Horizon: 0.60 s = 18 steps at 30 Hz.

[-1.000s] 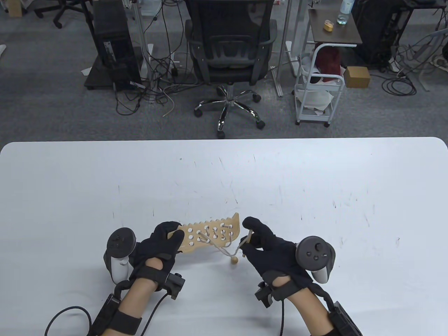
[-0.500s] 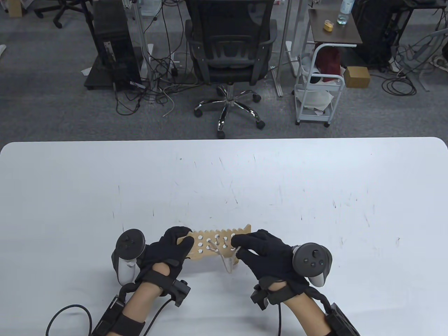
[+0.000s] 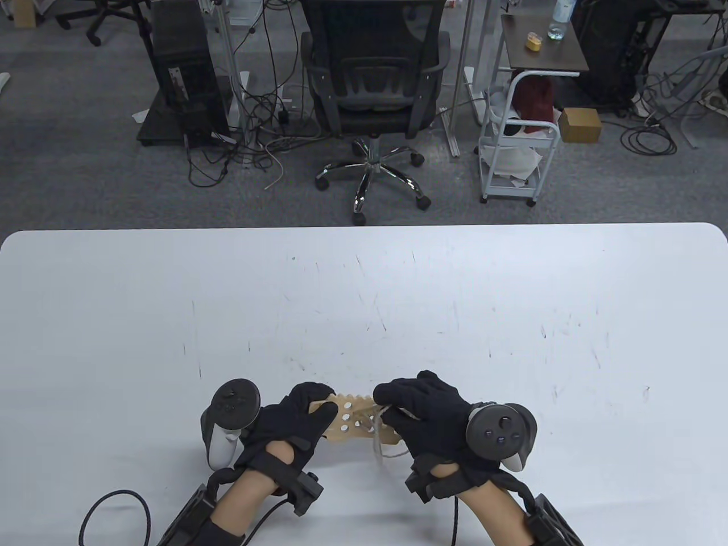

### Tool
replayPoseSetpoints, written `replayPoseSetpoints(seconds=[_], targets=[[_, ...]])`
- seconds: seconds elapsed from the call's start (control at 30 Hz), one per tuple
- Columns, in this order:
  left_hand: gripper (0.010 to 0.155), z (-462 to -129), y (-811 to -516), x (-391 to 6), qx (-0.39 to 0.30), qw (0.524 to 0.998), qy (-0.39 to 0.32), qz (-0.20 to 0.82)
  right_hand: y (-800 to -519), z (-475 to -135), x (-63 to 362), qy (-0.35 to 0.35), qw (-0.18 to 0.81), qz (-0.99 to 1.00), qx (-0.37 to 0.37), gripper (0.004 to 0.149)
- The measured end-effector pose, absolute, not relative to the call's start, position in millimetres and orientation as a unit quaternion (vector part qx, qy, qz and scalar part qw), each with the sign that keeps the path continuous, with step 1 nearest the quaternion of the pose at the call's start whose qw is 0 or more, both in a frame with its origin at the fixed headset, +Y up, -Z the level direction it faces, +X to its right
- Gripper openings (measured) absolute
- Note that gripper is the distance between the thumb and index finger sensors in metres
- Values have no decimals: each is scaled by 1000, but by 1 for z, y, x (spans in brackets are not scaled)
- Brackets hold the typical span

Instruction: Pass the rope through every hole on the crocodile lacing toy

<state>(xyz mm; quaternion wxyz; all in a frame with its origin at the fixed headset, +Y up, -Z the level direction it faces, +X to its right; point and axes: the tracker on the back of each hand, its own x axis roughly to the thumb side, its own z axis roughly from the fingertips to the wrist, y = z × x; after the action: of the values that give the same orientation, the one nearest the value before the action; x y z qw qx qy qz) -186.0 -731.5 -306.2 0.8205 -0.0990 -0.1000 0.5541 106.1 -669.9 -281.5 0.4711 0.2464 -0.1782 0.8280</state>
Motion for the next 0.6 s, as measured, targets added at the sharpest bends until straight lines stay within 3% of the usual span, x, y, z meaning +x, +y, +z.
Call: replayPoseSetpoints(seconds=[0.6], targets=[[53,-299,-731,-178,-110,824,-101,547,-671,-279,100,-182,443,837,265,36]])
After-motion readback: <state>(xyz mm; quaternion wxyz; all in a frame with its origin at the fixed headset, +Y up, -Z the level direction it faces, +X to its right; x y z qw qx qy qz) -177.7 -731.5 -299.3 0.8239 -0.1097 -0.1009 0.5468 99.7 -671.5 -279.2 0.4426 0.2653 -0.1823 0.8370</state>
